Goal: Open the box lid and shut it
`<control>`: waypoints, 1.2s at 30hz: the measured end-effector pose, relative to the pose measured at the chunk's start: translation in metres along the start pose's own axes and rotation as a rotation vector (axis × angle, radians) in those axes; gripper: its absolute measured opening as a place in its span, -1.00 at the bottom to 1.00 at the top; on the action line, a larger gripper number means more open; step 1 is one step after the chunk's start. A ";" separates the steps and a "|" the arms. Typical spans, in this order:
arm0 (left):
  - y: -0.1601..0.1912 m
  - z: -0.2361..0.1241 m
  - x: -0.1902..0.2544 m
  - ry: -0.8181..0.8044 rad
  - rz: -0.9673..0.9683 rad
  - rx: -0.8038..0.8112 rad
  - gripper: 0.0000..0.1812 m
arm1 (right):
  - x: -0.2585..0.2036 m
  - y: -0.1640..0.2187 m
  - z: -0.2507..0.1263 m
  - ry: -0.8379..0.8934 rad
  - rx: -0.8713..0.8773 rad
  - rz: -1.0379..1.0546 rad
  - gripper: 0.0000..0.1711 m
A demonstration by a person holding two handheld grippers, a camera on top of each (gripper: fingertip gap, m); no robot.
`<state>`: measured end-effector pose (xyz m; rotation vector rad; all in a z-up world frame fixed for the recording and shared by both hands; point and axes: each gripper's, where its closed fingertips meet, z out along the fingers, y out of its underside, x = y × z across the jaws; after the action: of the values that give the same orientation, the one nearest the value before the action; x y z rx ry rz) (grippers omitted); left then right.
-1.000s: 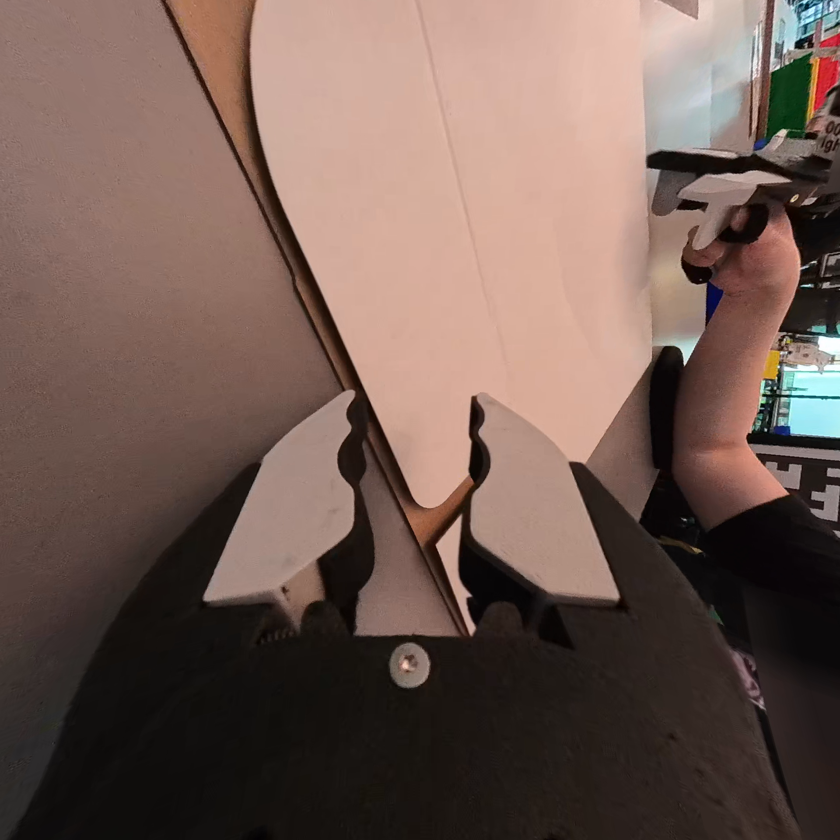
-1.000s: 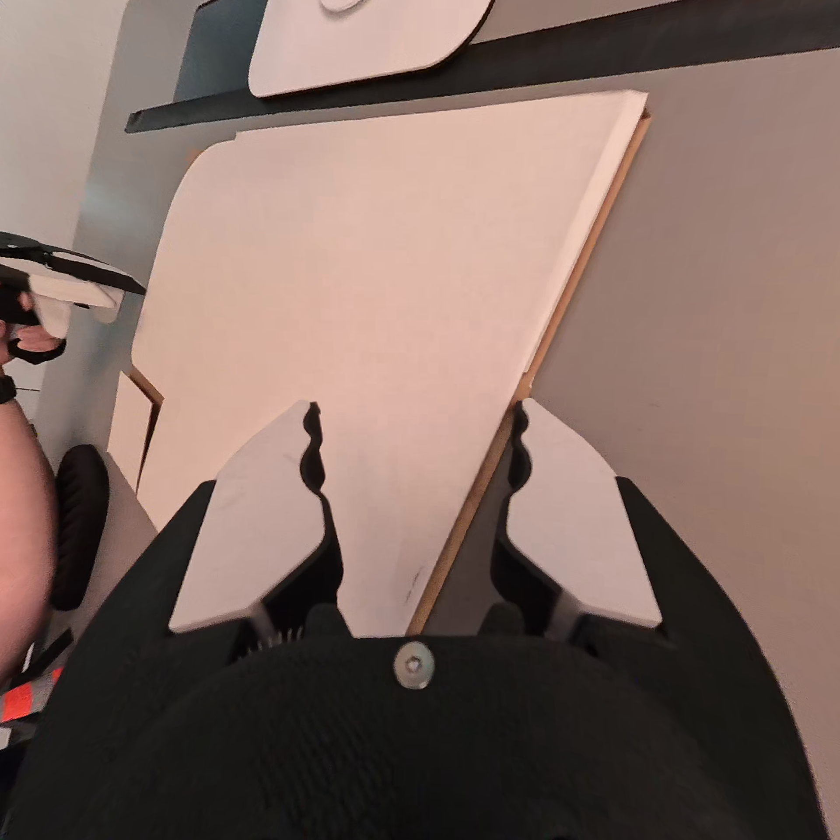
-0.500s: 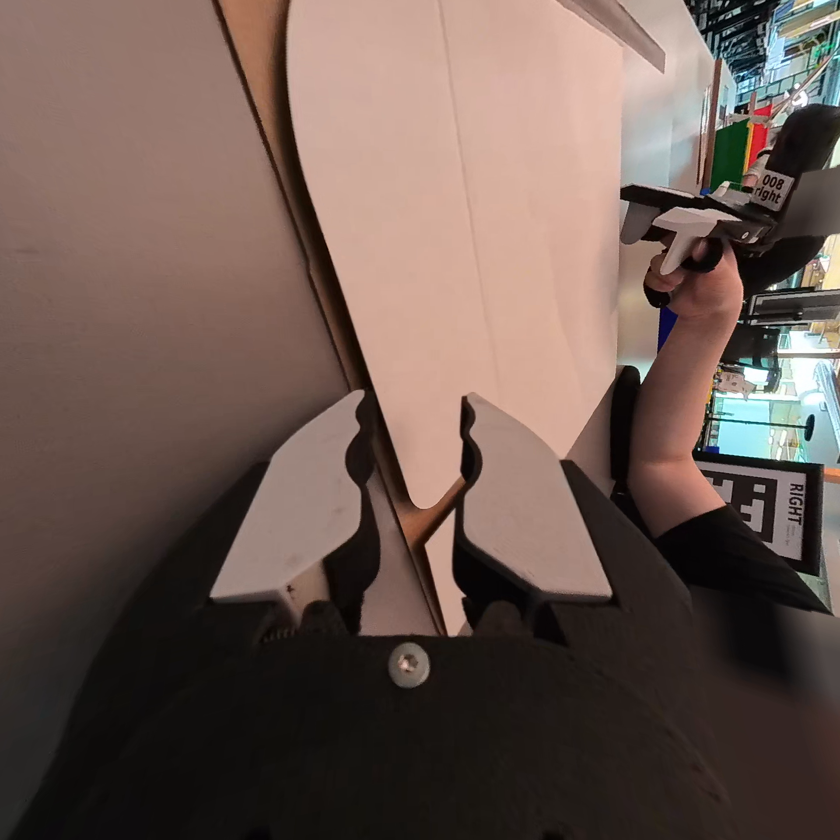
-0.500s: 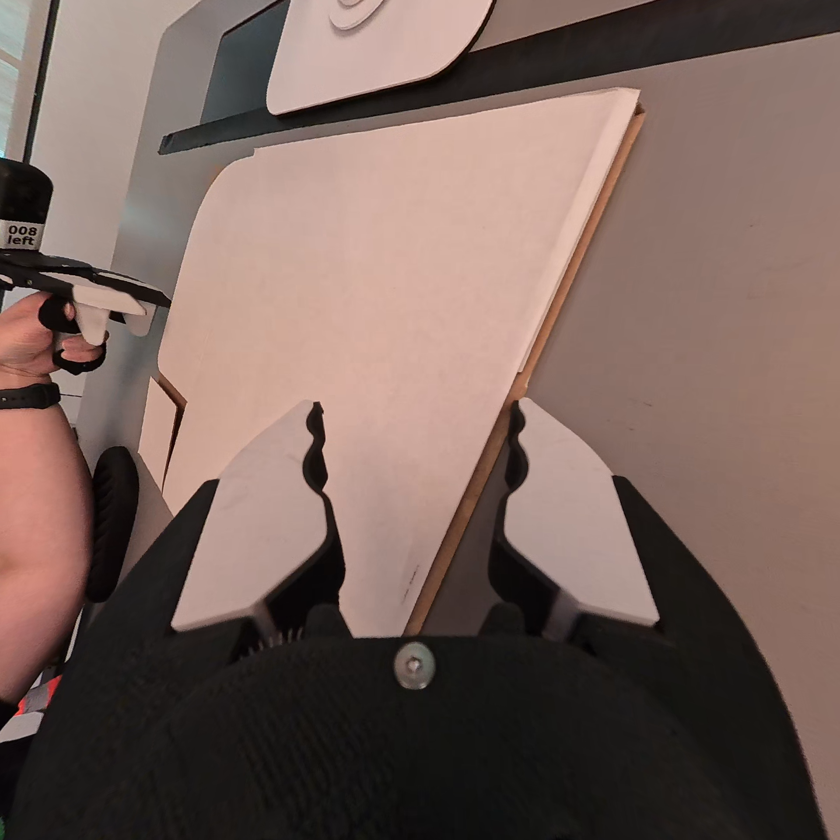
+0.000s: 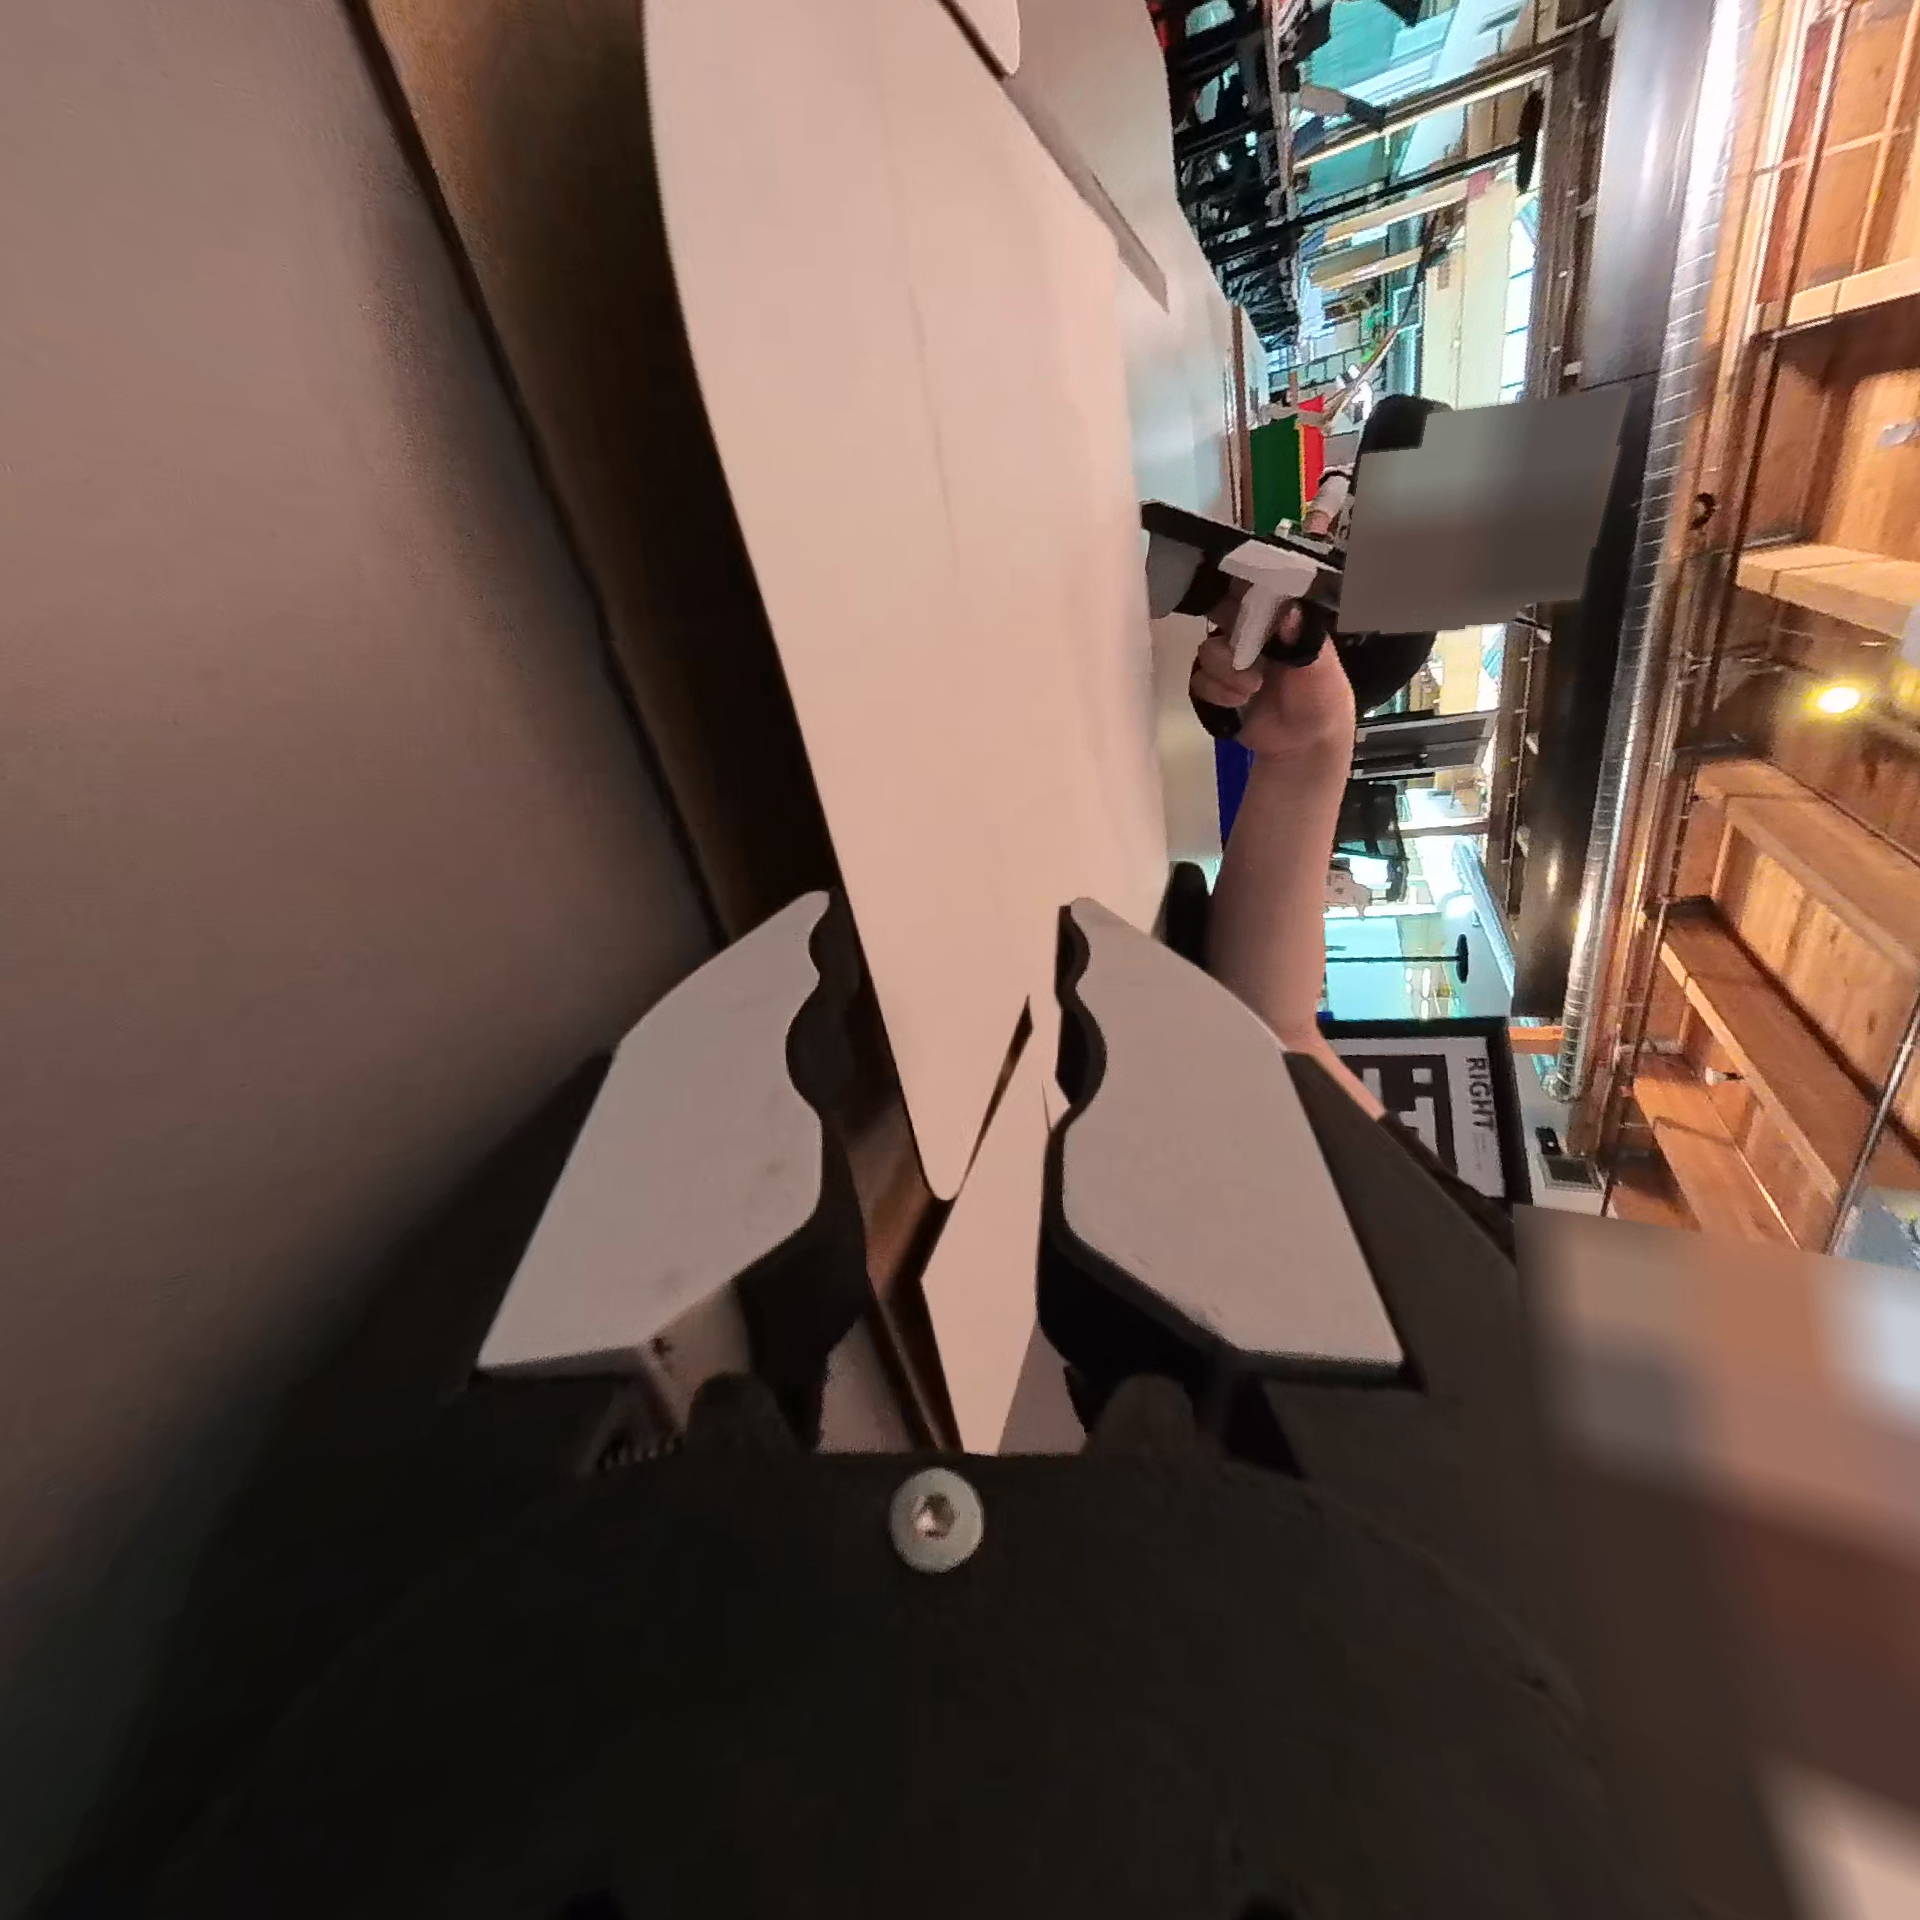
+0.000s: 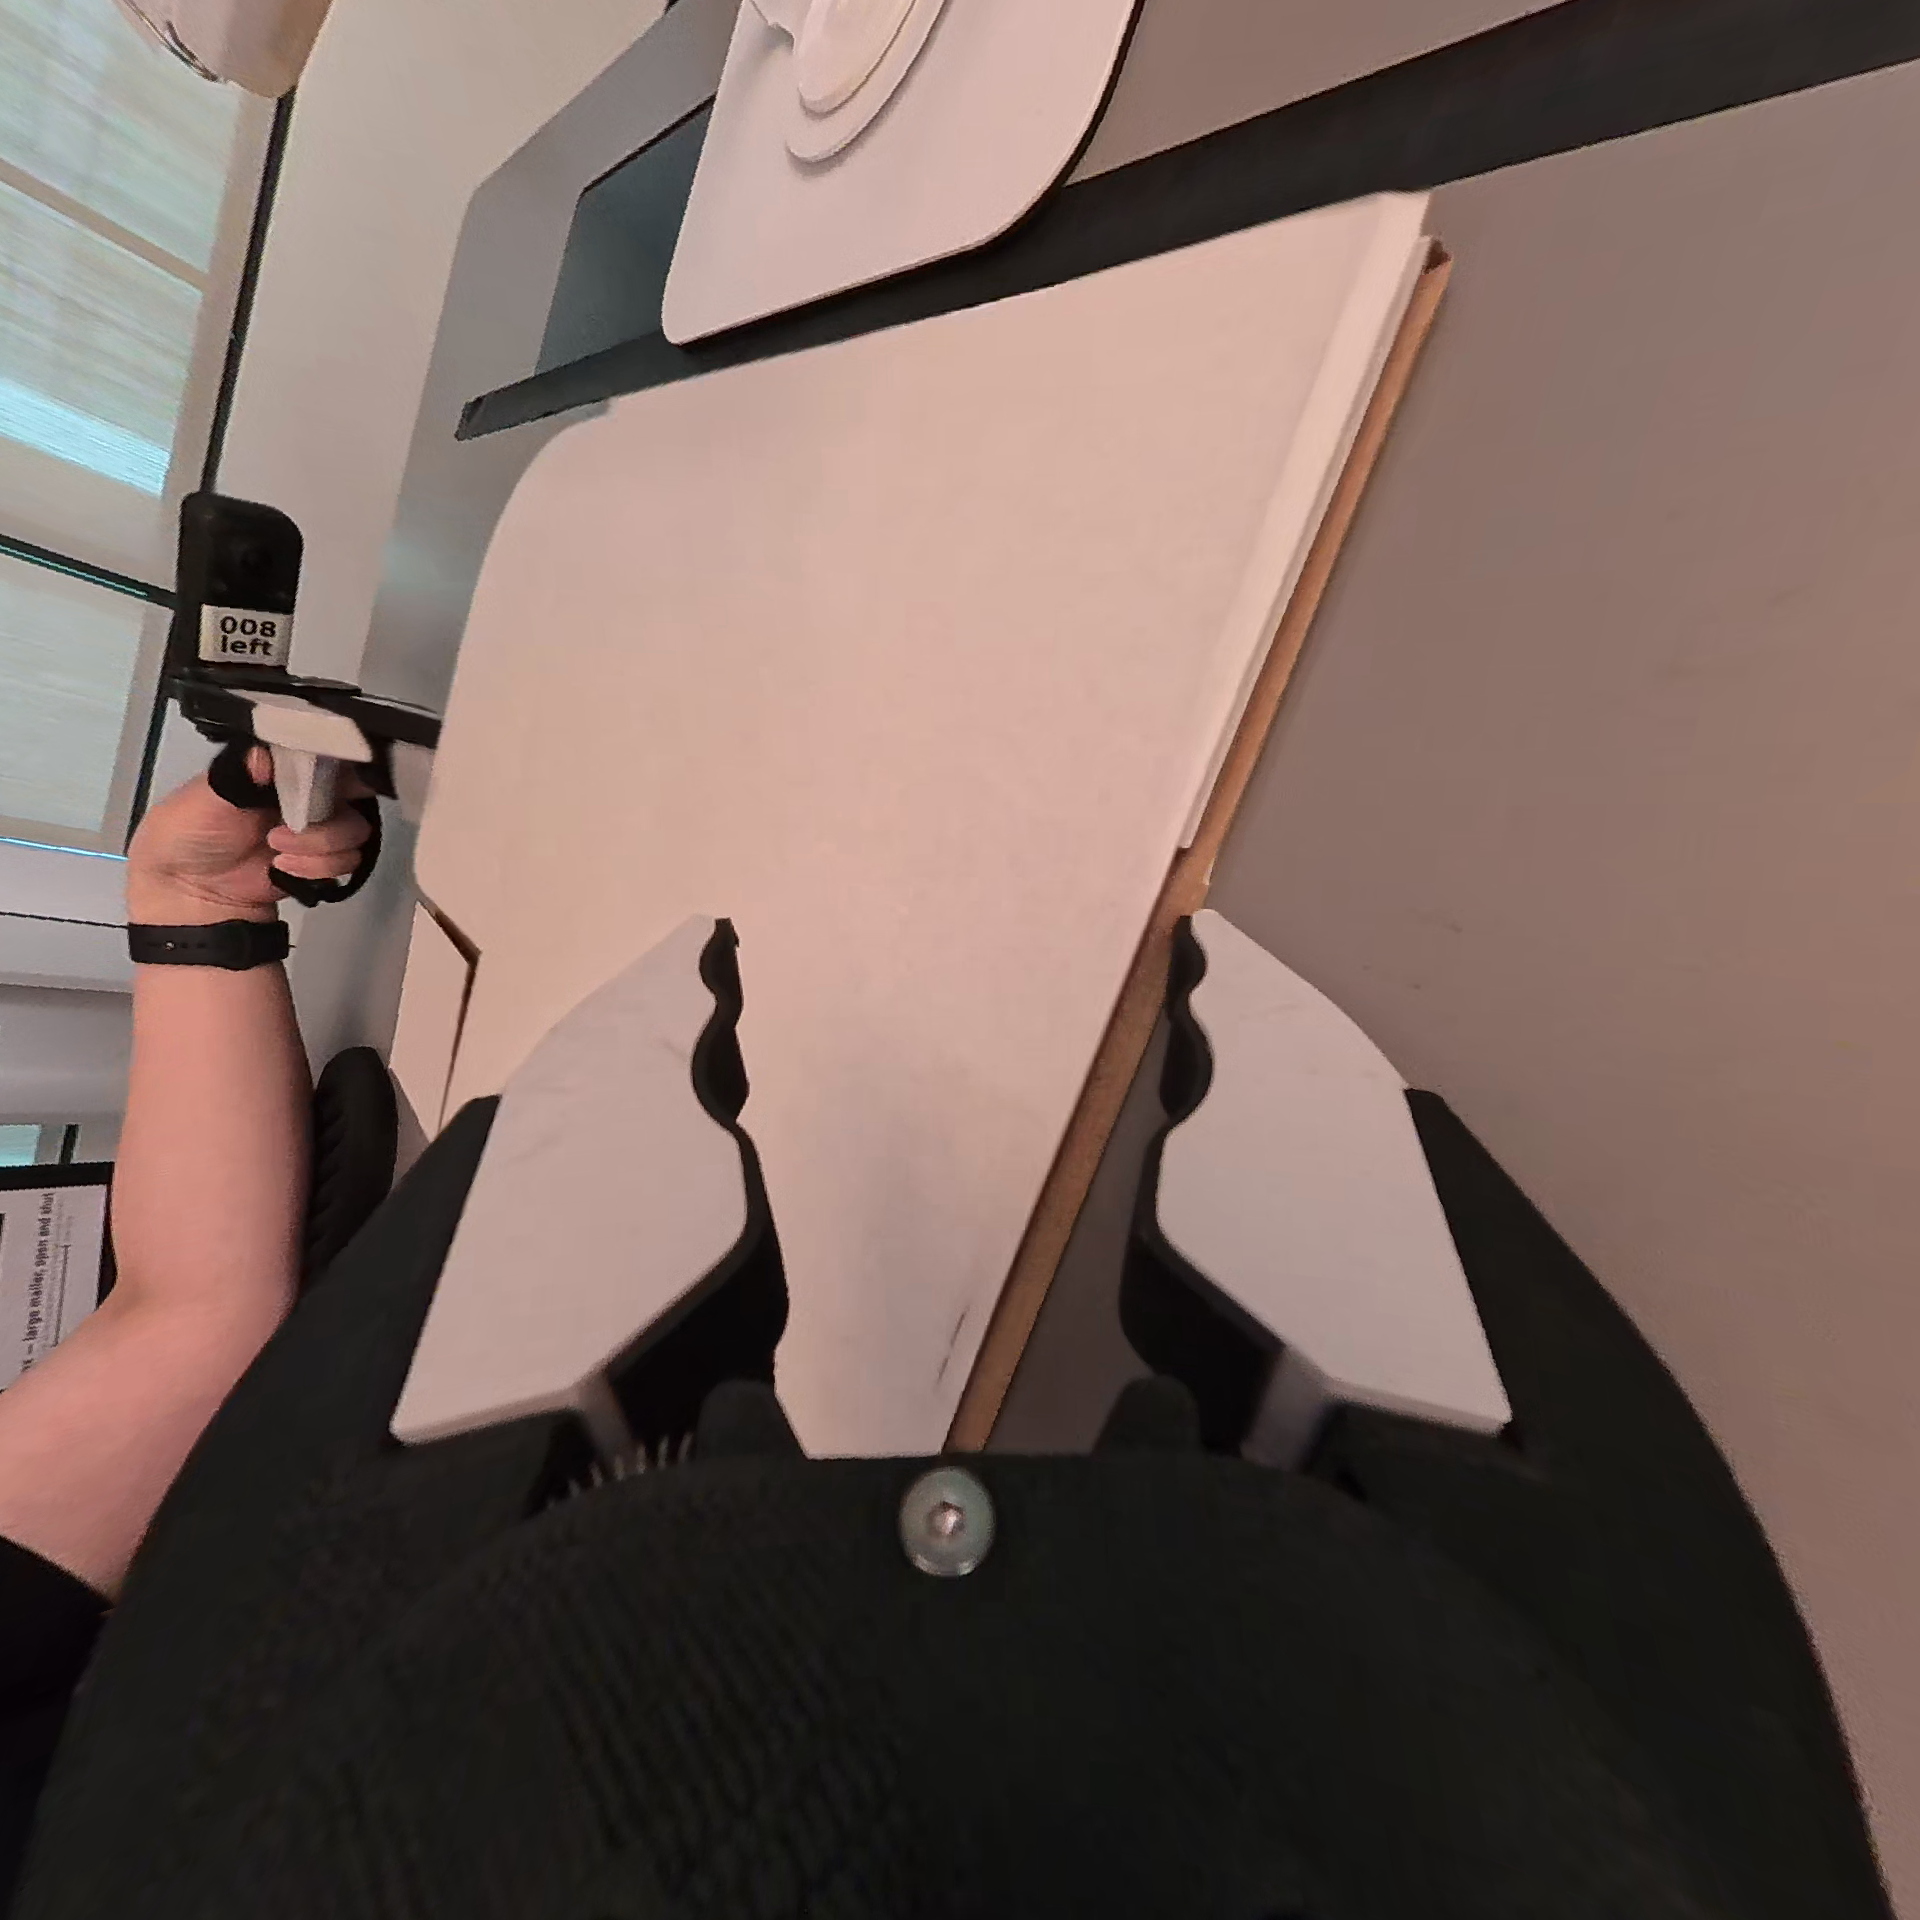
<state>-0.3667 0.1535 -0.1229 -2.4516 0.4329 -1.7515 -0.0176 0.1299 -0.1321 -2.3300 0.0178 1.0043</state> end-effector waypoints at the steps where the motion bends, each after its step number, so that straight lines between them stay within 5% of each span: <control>1: 0.000 0.003 0.001 -0.007 0.017 -0.006 -0.53 | 0.000 0.000 0.000 -0.001 0.001 -0.001 -0.07; 14: 0.024 0.039 0.049 0.169 0.246 -0.170 -0.94 | -0.005 0.002 0.002 -0.027 -0.007 -0.035 -0.07; 21: 0.034 0.014 0.089 0.133 0.557 -0.182 -0.97 | -0.050 -0.020 -0.029 -0.286 0.079 -0.047 -0.12; 28: 0.047 -0.008 0.151 0.037 0.871 -0.137 -0.98 | -0.125 -0.077 -0.147 -0.122 0.528 -0.576 -0.15; 32: 0.061 -0.010 0.192 -0.043 1.032 -0.123 -0.98 | -0.206 -0.055 -0.204 0.156 0.637 -1.050 -0.22; 36: 0.076 -0.004 0.235 -0.113 1.175 -0.092 -0.98 | -0.295 -0.023 -0.222 0.310 0.648 -1.427 -0.09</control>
<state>-0.3131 0.0141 0.0739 -1.6246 1.5305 -1.0474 -0.0772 -0.0307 0.1960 -1.2948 -0.9014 -0.1123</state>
